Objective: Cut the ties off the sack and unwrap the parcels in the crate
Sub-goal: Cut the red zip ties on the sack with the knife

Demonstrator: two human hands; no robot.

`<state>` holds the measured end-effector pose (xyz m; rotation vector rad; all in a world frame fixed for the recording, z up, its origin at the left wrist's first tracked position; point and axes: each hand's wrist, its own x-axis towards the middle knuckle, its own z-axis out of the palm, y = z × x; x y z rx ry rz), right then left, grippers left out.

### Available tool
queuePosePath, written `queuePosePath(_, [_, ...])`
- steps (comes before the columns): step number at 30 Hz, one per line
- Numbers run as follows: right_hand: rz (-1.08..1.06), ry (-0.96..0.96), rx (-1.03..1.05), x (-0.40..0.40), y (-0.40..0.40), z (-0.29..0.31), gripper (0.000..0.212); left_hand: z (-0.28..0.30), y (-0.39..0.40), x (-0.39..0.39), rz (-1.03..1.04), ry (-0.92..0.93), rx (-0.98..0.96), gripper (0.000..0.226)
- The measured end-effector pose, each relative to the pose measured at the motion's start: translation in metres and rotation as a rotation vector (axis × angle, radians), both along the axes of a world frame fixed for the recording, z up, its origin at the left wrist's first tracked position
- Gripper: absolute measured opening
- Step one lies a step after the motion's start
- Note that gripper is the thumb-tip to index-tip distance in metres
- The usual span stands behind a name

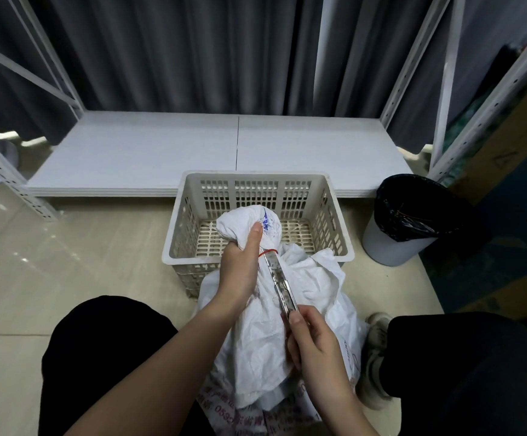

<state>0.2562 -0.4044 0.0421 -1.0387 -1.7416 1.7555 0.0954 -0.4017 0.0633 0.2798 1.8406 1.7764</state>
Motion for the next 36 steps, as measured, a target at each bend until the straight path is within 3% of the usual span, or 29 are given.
queuePosePath(3, [0.01, -0.039, 0.022, 0.0, -0.003, 0.004, 0.024, 0.0, 0.0, 0.0, 0.011, 0.027, -0.004, 0.04])
queuePosePath(8, [0.04, 0.088, -0.243, 0.0, 0.006, 0.015, 0.021, 0.005, -0.004, 0.006, -0.001, 0.022, 0.039, 0.014])
queuePosePath(12, [0.038, 0.116, -0.291, 0.001, 0.003, 0.013, 0.02, 0.008, -0.004, 0.008, -0.008, -0.168, 0.122, 0.015])
queuePosePath(15, [0.055, 0.156, -0.402, 0.0, 0.003, 0.012, 0.024, 0.003, -0.002, 0.007, -0.035, -0.194, 0.114, 0.017])
queuePosePath(18, [0.098, 0.196, -0.448, -0.002, 0.005, 0.015, 0.031, 0.001, -0.001, 0.005, -0.026, -0.201, 0.106, 0.029])
queuePosePath(22, [0.059, 0.056, -0.371, -0.012, 0.004, 0.013, 0.041, -0.001, -0.002, 0.002, -0.086, -0.257, 0.11, 0.077])
queuePosePath(26, [-0.009, 0.054, -0.278, -0.023, -0.004, 0.008, 0.056, 0.003, -0.001, 0.001, -0.083, -0.118, -0.012, 0.064])
queuePosePath(33, [0.101, 0.261, -0.789, -0.028, -0.001, 0.007, 0.053, 0.001, 0.005, -0.001, -0.02, -0.102, -0.063, 0.044])
queuePosePath(36, [0.113, 0.336, -0.889, -0.032, -0.001, 0.009, 0.05, -0.002, 0.006, 0.001, 0.002, -0.049, -0.087, 0.049])
